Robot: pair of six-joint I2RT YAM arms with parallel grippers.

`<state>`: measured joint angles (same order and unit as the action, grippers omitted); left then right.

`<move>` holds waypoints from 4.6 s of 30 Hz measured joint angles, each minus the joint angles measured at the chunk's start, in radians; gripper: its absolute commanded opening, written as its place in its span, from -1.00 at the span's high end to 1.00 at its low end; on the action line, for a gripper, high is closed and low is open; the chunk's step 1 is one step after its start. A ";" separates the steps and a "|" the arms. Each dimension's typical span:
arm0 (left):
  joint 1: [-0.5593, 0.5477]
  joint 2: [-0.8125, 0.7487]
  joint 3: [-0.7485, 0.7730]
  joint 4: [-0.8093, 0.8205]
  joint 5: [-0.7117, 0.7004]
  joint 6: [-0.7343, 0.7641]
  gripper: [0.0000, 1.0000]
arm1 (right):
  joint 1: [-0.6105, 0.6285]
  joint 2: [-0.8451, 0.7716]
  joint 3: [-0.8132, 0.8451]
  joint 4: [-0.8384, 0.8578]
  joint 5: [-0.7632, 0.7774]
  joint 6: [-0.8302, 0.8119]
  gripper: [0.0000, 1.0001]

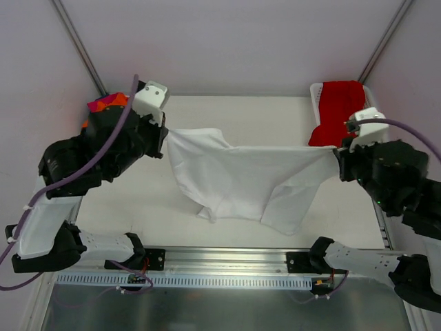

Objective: Fold and stack the t-shirts
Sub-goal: Flatten out the tshirt

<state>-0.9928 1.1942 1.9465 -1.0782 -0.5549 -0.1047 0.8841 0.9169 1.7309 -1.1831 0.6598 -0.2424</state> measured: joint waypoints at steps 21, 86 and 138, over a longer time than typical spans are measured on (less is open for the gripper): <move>0.036 -0.311 0.364 0.071 0.709 0.054 1.00 | -0.003 -0.129 0.204 -0.089 -0.963 -0.021 0.99; 0.805 1.422 0.495 0.711 0.496 0.277 -0.98 | -0.630 1.423 0.323 0.542 -0.403 0.082 -0.99; 0.514 0.636 -0.719 0.881 0.354 -0.166 -0.92 | -0.587 1.242 -0.006 0.663 -0.563 0.217 -0.89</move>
<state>-0.4789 1.8297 1.2274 -0.1974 -0.2008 -0.2707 0.2970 2.1586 1.7248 -0.5205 0.0971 -0.0254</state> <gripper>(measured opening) 0.960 0.944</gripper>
